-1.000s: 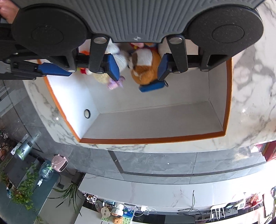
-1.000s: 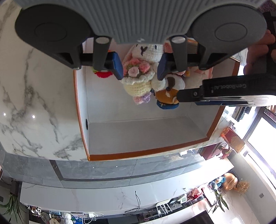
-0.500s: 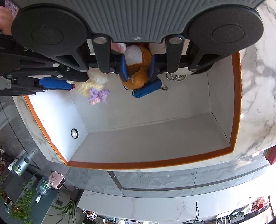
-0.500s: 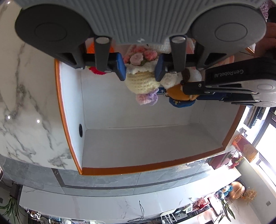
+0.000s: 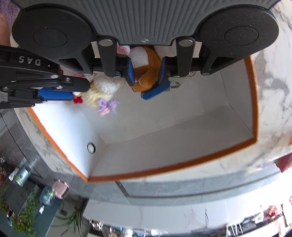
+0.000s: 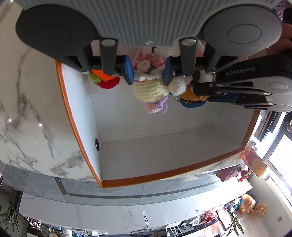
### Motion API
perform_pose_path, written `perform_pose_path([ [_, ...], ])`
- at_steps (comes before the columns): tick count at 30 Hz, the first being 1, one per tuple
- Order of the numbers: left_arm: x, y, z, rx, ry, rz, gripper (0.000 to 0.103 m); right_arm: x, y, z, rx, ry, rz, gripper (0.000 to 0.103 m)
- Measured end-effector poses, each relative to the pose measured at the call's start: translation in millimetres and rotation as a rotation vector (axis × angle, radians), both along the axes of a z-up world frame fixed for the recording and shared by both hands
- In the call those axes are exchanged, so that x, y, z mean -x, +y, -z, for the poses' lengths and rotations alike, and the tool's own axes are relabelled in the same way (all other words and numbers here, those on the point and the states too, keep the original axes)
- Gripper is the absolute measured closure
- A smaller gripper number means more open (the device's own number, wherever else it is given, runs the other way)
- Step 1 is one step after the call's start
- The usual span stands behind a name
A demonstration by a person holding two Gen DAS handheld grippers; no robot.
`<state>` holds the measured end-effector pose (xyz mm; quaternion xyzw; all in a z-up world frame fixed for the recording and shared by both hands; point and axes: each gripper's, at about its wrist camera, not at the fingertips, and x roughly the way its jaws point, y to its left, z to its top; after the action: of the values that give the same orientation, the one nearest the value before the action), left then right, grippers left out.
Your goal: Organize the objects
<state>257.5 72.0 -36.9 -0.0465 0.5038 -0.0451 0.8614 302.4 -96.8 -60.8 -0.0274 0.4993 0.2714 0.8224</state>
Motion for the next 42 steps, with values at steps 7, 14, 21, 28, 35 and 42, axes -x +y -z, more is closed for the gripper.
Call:
perform_pose_path([
  [7,40.4,-21.5,-55.0,0.008,-0.181,0.028,0.066,31.2,-38.3,-55.9,-0.107,-0.12,0.027,0.064],
  [14,83.7,-62.2,-73.8,0.096,-0.21,0.109,0.062,82.9,-92.5,-68.9,-0.104,-0.196,0.087,0.059],
  [21,103.4,-93.9,-50.1,0.221,-0.176,0.091,0.056,109.2,-137.9,-45.8,-0.036,-0.204,0.196,0.055],
  [28,93.6,-105.8,4.9,0.309,-0.062,-0.024,0.054,106.5,-155.5,-7.1,-0.038,-0.092,0.264,0.043],
  [35,84.1,-111.8,33.5,0.317,0.003,-0.079,0.053,97.6,-144.9,11.2,0.027,-0.065,0.248,0.056],
  [42,71.9,-116.7,55.8,0.337,0.064,-0.132,0.046,95.4,-153.6,12.8,0.041,-0.049,0.284,0.067],
])
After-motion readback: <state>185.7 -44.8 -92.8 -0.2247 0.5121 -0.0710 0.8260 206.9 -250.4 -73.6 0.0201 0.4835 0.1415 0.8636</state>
